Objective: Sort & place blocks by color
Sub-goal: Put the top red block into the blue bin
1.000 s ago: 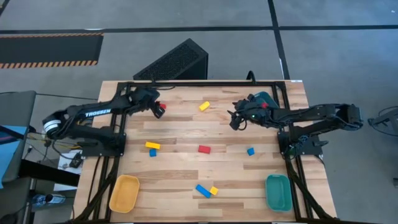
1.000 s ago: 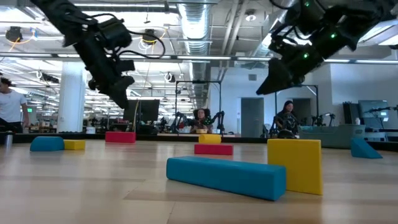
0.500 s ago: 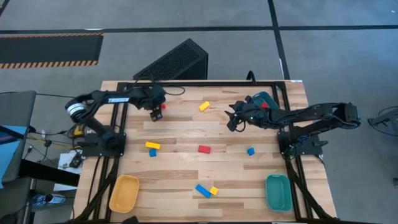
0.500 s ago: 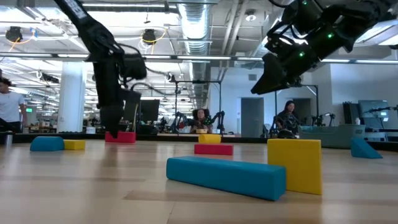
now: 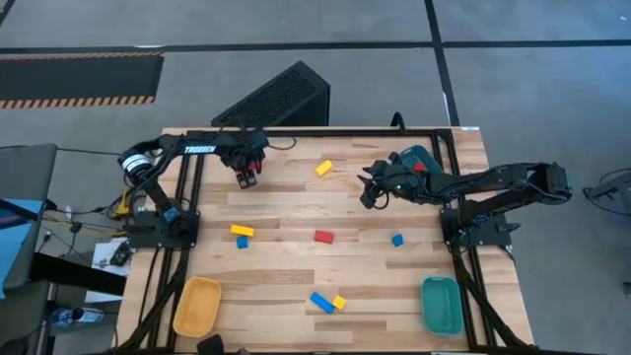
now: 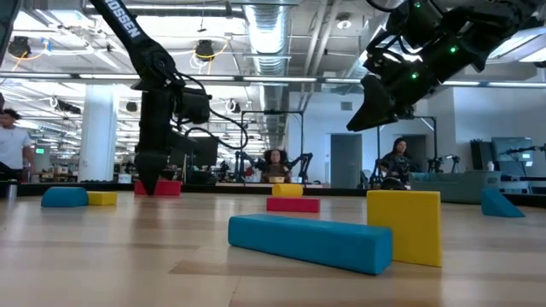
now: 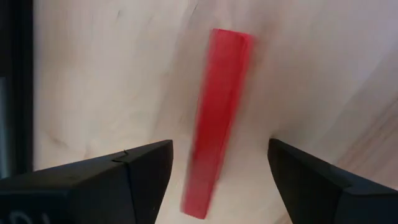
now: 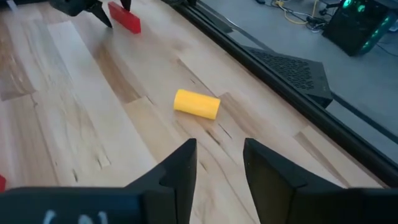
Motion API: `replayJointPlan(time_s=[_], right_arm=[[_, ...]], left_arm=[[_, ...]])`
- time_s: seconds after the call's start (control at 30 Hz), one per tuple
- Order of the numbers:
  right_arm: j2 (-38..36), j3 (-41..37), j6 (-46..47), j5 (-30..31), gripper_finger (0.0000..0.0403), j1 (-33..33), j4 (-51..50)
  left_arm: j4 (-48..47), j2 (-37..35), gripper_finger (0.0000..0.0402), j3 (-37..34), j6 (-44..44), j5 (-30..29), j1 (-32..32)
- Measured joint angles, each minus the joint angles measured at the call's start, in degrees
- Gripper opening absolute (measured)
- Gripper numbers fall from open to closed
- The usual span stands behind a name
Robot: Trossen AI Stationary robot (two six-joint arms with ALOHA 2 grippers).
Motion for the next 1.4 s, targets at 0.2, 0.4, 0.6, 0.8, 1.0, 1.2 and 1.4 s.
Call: replayJointPlan(time_s=[0.2,0.4,0.6,0.8,1.0,1.2,1.4], right_arm=[[0.00,0.00,0.02,-0.28,0.0144,0.00,-0.02],[0.00,-0.02,0.02,-1.31,0.0138,-0.04,-0.02],[0.00,-0.02,0.45,-1.33,0.0130,-0.04,-0.02],[0.00,-0.02,0.46,-1.33,0.0122,-0.04,-0.02],[0.30,-0.04,0.61,-3.63,0.0119,-0.07,1.32],[6.07,-0.04,0.18,-15.31,0.0119,-0.82,13.21],[13.99,-0.09,0.47,-18.11,0.0119,-1.01,27.90]], left_arm=[[0.54,-0.02,0.0228,0.99,0.19,2.32,0.37],[0.60,-0.02,0.0169,0.99,-0.86,2.36,1.49],[0.63,-0.02,0.0106,0.99,-1.98,2.57,3.37],[0.50,-0.15,0.0049,1.01,-2.18,3.73,4.41],[1.55,-0.22,0.0024,1.08,-3.06,4.96,4.01],[7.20,-0.22,0.0031,1.08,-2.55,7.73,0.50],[10.33,-0.22,0.0025,1.06,-1.54,9.84,-4.87]])
